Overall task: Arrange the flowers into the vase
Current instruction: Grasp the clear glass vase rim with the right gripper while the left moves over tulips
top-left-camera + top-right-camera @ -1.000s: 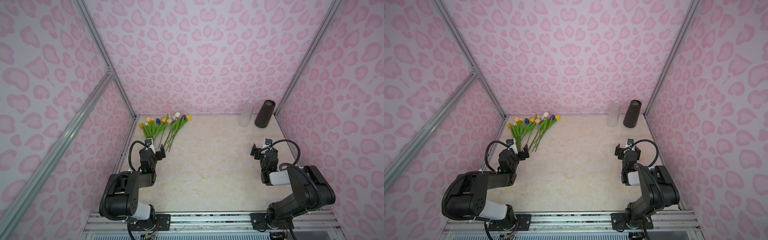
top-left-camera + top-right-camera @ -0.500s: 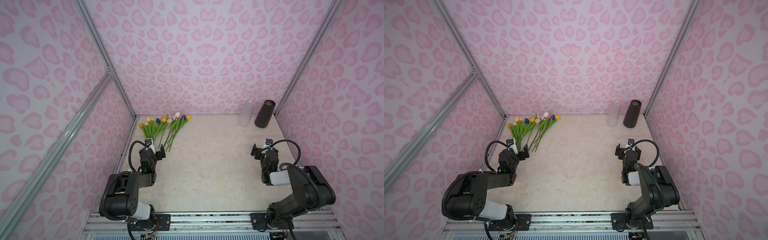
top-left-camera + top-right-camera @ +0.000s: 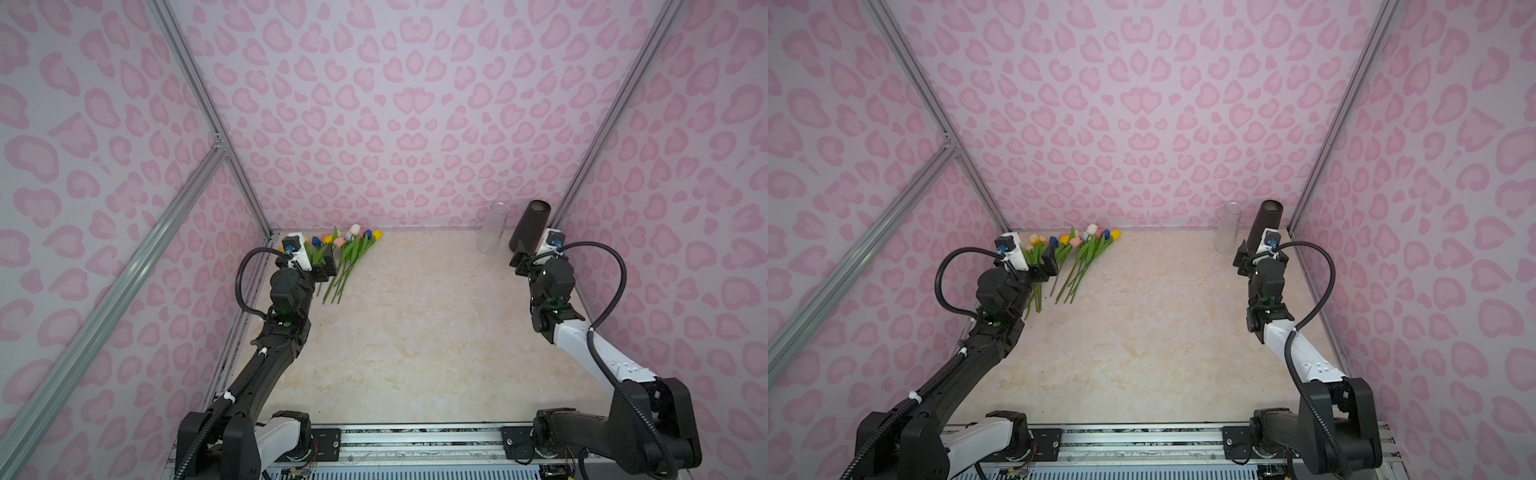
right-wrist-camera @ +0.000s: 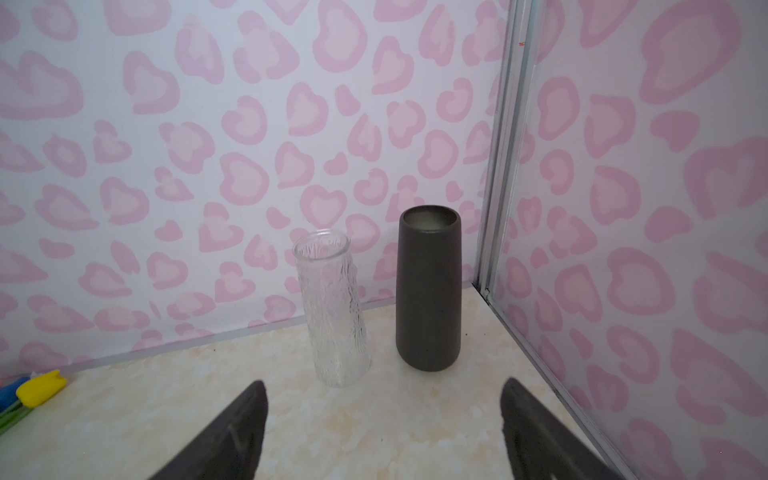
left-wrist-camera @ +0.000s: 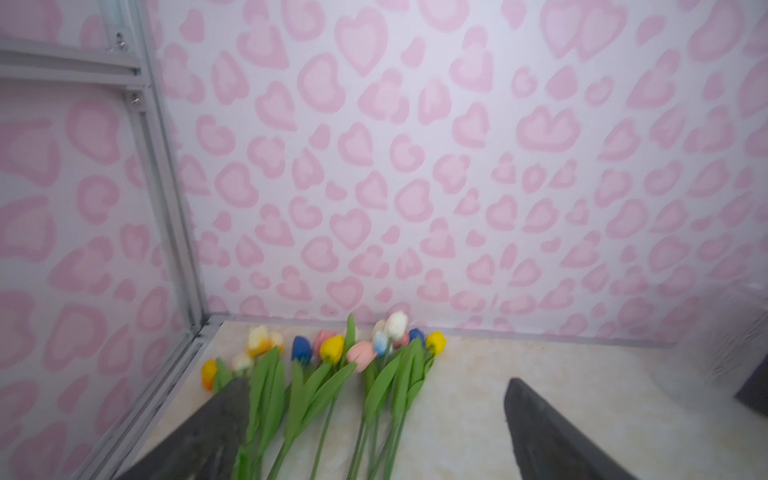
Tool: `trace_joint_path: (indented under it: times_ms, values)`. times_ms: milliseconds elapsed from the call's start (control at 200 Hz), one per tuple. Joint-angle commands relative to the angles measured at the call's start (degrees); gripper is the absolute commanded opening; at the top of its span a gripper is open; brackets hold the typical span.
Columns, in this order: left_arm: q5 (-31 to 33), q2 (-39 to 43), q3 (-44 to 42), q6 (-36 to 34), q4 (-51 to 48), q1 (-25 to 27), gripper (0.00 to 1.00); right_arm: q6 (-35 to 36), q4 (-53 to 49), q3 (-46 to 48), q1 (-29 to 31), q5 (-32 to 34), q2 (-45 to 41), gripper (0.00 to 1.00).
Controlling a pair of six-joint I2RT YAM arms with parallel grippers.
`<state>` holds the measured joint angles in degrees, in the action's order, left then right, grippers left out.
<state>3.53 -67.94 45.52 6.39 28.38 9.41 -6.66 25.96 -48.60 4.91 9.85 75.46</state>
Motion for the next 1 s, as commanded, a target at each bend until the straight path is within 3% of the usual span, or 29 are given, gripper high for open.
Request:
trace_joint_path:
  times_ms: [0, 205, 350, 475, 685, 995]
  values:
    - [-3.5, -5.8, 11.4, 1.4, -16.9, 4.9, 0.97, 0.0, -22.1, -12.4, 1.8, -2.0, 4.9, 0.83]
    - [-7.6, -16.4, 22.2, 2.3, -21.0, 11.0, 0.97, 2.3, -41.6, -38.0, 1.9, -7.8, 21.8, 0.89]
    - [-8.9, -18.0, 22.6, 2.8, -21.3, 12.5, 0.97, 3.0, -48.0, -51.4, 1.4, -7.7, 30.8, 0.98]
    - [-8.6, -16.0, 20.3, 2.5, -21.6, 12.8, 0.97, 1.2, -50.1, -58.2, 0.0, -8.2, 35.8, 0.99]
    - [-6.2, -12.1, 16.0, 0.6, -21.9, 12.7, 0.97, 1.1, -47.6, -60.9, -1.0, -8.5, 42.1, 0.99]
    - [-6.6, -12.1, 16.2, -0.2, -22.3, 12.8, 0.97, 1.7, -39.5, -61.0, -0.8, -6.9, 47.2, 0.99]
